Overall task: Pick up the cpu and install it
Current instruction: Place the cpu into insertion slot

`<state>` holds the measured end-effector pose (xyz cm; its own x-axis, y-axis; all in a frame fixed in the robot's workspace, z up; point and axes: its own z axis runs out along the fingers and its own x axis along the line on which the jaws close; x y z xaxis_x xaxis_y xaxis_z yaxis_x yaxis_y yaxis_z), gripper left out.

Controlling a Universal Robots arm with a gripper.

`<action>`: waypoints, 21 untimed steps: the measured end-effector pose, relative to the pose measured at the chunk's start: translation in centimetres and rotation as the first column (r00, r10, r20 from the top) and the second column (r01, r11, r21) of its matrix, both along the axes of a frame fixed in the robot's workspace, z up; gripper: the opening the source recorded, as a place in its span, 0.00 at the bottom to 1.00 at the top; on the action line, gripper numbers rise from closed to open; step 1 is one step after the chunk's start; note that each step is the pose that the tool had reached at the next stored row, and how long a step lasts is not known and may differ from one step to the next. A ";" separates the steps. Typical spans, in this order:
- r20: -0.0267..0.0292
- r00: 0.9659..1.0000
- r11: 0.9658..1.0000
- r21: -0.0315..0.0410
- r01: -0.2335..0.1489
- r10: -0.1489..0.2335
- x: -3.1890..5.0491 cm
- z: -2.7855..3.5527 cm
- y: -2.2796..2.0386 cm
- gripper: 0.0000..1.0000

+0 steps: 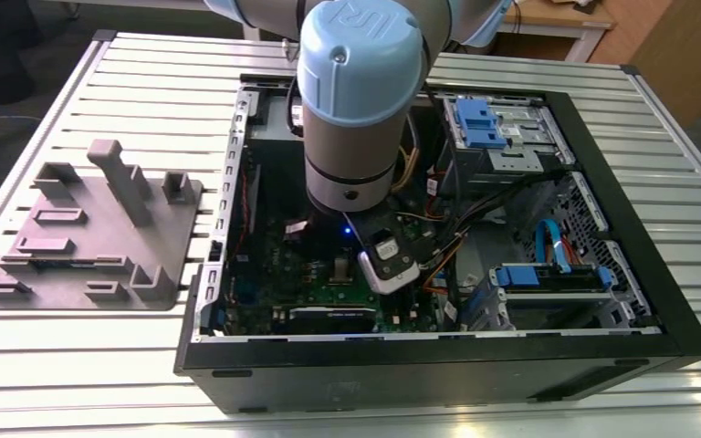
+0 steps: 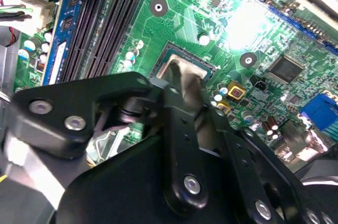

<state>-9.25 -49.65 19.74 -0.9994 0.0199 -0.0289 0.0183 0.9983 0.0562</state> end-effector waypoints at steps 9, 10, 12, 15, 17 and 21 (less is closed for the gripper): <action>0.000 1.000 1.000 0.000 0.000 0.000 0.00 0.00 0.00 0.11; 0.000 1.000 1.000 0.000 0.000 0.000 0.00 0.00 0.00 0.11; 0.000 1.000 1.000 0.000 0.000 0.000 0.00 0.00 0.00 0.11; 0.000 1.000 1.000 0.000 0.000 0.000 0.00 0.00 -0.06 0.11; 0.000 1.000 1.000 0.000 0.000 0.000 0.00 0.00 -0.11 0.11; 0.000 1.000 1.000 0.000 0.000 0.000 0.00 -0.24 -0.13 0.11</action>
<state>-9.24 -49.78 19.51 -0.9994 0.0201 -0.0289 0.0185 0.9982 0.0564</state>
